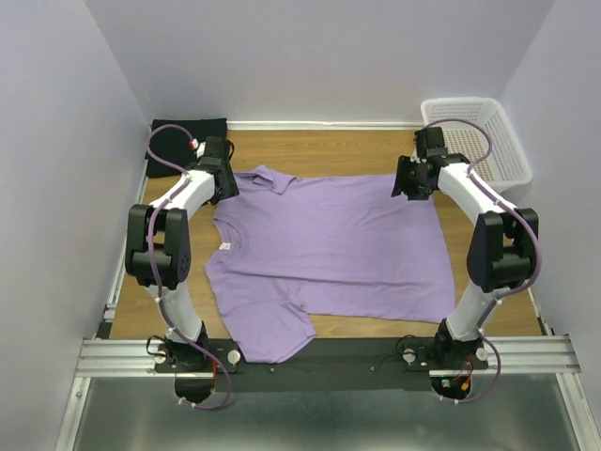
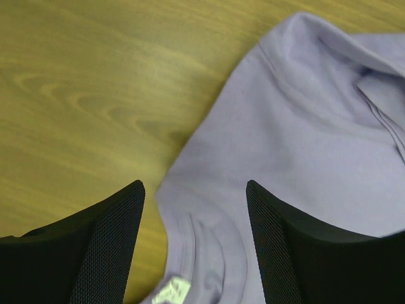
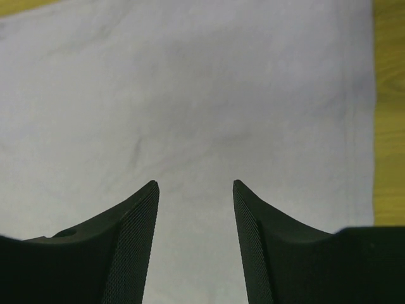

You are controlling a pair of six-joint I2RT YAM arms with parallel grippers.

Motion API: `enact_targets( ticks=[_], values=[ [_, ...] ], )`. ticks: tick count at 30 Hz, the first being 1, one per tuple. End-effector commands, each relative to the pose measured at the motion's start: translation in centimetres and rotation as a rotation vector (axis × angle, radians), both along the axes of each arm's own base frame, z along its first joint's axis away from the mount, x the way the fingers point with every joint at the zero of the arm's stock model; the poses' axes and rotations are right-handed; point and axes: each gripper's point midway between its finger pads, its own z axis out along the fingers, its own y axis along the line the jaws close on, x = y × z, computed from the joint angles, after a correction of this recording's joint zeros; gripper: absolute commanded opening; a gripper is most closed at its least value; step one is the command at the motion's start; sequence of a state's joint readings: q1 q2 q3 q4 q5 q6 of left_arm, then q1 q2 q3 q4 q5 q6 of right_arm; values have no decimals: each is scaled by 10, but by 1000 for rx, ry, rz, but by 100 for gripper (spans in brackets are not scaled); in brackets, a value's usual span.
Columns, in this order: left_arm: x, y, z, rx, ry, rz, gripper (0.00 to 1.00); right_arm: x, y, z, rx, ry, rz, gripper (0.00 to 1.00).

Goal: Fold and stack the t-shirts
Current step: Flatten the tshirt out

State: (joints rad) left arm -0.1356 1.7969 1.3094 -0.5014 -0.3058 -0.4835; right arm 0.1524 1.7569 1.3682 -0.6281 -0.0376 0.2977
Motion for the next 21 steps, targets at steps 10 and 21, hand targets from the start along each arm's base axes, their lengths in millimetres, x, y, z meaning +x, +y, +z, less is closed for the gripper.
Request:
enact_targets(
  ticks=[10,21],
  values=[
    [13,7,-23,11,8,-23,71,28,1,-44,17,29,15,55],
    [-19,-21,-57,-27,123,-27,63,21,-9,-66,-33,58,-10,55]
  ],
)
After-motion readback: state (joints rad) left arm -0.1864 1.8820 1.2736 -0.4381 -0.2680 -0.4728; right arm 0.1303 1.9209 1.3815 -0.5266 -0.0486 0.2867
